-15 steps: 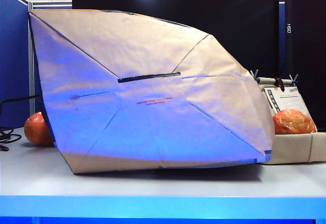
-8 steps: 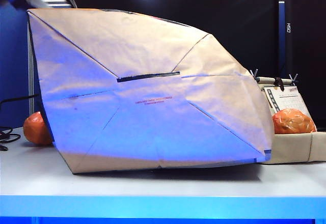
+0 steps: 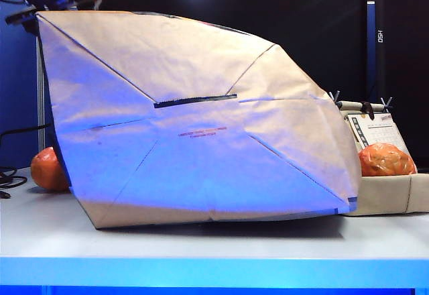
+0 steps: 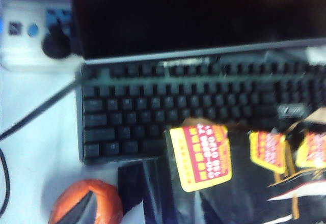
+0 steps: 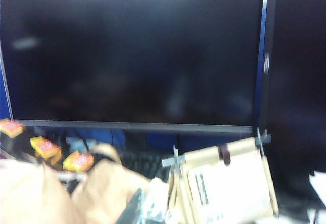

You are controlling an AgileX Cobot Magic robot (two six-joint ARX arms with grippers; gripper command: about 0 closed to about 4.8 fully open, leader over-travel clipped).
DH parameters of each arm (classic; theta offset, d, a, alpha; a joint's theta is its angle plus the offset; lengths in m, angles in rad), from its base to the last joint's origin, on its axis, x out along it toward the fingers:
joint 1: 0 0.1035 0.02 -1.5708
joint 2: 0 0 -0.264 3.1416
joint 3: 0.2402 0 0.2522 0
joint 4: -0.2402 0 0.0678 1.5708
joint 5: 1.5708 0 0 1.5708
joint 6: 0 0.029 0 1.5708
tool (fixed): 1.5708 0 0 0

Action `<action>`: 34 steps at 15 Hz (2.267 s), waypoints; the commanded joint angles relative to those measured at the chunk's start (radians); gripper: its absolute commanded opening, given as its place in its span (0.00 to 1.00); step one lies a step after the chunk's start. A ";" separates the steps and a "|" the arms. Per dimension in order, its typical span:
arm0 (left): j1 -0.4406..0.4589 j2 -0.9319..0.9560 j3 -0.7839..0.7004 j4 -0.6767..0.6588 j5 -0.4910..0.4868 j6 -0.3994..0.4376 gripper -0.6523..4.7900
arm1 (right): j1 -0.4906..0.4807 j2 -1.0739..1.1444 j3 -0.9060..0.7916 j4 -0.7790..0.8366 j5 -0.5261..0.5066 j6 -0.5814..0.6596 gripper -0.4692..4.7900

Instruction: Open the paper bag and put two oranges into the paper bag.

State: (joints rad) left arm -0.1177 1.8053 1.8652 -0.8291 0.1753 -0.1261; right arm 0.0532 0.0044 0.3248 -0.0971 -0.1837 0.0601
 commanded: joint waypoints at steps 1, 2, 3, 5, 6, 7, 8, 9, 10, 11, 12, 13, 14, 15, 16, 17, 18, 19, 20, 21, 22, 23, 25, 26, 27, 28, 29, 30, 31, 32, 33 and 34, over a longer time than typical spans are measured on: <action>-0.001 0.034 0.019 -0.074 0.100 0.011 0.58 | -0.001 -0.002 0.003 -0.012 -0.002 0.000 0.08; -0.001 0.051 0.019 -0.085 0.109 0.011 0.58 | 0.000 -0.002 0.003 -0.012 -0.002 0.000 0.08; -0.001 0.070 0.019 -0.098 0.148 0.011 0.58 | -0.001 -0.002 0.003 -0.012 -0.002 0.000 0.08; -0.001 0.093 0.019 -0.101 0.154 0.014 0.58 | 0.000 -0.002 0.003 -0.013 -0.002 0.000 0.08; -0.001 0.100 0.019 -0.095 0.163 0.014 0.58 | -0.001 -0.002 0.003 -0.014 -0.002 0.000 0.08; -0.001 0.102 0.019 -0.089 0.164 0.014 0.58 | 0.000 -0.002 0.003 -0.019 -0.002 0.000 0.08; -0.001 0.103 0.019 -0.081 0.182 0.014 0.58 | 0.000 -0.002 0.003 -0.029 -0.002 0.000 0.08; -0.001 0.105 0.019 -0.074 0.224 0.014 0.58 | -0.001 -0.002 0.003 -0.040 -0.002 0.000 0.08; -0.001 0.110 0.019 -0.072 0.278 0.013 0.58 | 0.000 -0.002 0.003 -0.043 -0.002 0.000 0.08; -0.001 0.116 0.019 -0.070 0.297 0.013 0.58 | 0.000 -0.002 0.003 -0.042 -0.002 0.000 0.08; -0.002 0.124 0.018 -0.071 0.301 0.006 0.57 | -0.001 -0.002 0.003 -0.042 -0.002 0.000 0.08; -0.002 0.130 0.018 -0.069 0.300 -0.007 0.56 | -0.001 -0.002 0.003 -0.042 -0.002 0.000 0.08; -0.002 0.137 0.018 -0.068 0.300 -0.009 0.56 | 0.000 -0.002 0.003 -0.042 -0.002 0.000 0.08; -0.001 0.143 0.018 -0.068 0.300 -0.009 0.56 | 0.000 -0.002 0.003 -0.042 -0.002 0.000 0.08; -0.001 0.150 0.018 -0.067 0.301 -0.008 0.44 | 0.000 -0.002 0.003 -0.042 -0.002 0.000 0.08; -0.002 0.154 0.018 -0.058 0.301 -0.004 0.27 | 0.000 -0.002 0.003 -0.042 -0.002 0.000 0.08; -0.002 0.154 0.018 -0.042 0.301 -0.001 0.15 | 0.000 -0.002 0.003 -0.042 -0.002 0.000 0.08; -0.002 0.154 0.019 -0.021 0.301 0.016 0.11 | 0.000 -0.002 0.003 -0.042 -0.002 0.000 0.08; -0.002 0.153 0.019 0.005 0.311 0.026 0.11 | 0.000 -0.002 0.003 -0.042 -0.002 0.000 0.08; -0.002 0.153 0.019 0.024 0.361 0.042 0.11 | 0.000 -0.002 0.003 -0.042 -0.002 0.000 0.08; -0.002 0.153 0.024 0.032 0.430 0.068 0.11 | 0.000 -0.002 0.003 -0.042 -0.002 0.000 0.08; -0.002 0.153 0.032 0.031 0.460 0.091 0.11 | 0.000 -0.002 0.003 -0.042 -0.002 0.000 0.08; -0.003 0.140 0.061 0.035 0.470 0.119 0.11 | 0.000 -0.002 0.003 -0.042 -0.002 0.000 0.08; -0.003 0.137 0.084 0.037 0.453 0.119 0.11 | 0.000 -0.002 0.003 -0.042 -0.002 0.000 0.08; -0.003 0.134 0.103 0.042 0.432 0.120 0.11 | 0.000 -0.002 0.003 -0.042 -0.002 0.000 0.08; -0.003 0.134 0.126 0.047 0.407 0.135 0.11 | 0.000 -0.002 0.003 -0.042 -0.002 0.000 0.08; -0.003 0.134 0.161 0.052 0.401 0.159 0.11 | 0.000 -0.002 0.003 -0.042 -0.002 0.000 0.08; -0.003 0.134 0.184 0.060 0.402 0.160 0.11 | 0.000 -0.002 0.003 -0.042 -0.002 0.000 0.08; -0.003 0.134 0.220 0.060 0.406 0.159 0.11 | 0.000 -0.002 0.003 -0.042 -0.002 0.000 0.08; -0.003 0.133 0.244 0.060 0.414 0.158 0.11 | 0.000 -0.002 0.003 -0.042 -0.002 0.000 0.08; -0.003 0.133 0.271 0.056 0.416 0.152 0.11 | 0.000 -0.002 0.003 -0.042 0.002 0.000 0.08; -0.003 0.127 0.276 0.054 0.422 0.152 0.11 | 0.000 -0.002 0.003 -0.042 0.002 0.000 0.08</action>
State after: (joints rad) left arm -0.1223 1.9430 2.1365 -0.7849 0.5858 0.0265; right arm 0.0532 0.0044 0.3248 -0.1516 -0.1837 0.0601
